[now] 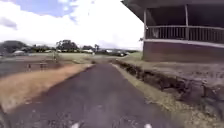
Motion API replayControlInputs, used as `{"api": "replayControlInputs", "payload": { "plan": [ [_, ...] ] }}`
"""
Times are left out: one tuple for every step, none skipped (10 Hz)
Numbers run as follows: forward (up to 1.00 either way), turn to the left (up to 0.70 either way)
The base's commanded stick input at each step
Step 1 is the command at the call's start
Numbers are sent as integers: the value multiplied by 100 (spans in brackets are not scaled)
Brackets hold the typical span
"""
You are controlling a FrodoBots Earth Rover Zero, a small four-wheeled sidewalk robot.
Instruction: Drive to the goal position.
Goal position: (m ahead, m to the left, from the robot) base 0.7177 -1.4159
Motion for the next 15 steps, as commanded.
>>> {"api": "replayControlInputs", "payload": {
  "plan": [
    [70,0],
    [70,0],
    [70,6],
    [70,23],
    [70,35],
    [70,35],
    [70,35],
    [70,35],
    [70,35],
    [70,35],
    [70,35],
    [70,35],
    [70,35],
    [70,35],
    [70,11]
  ]
}}
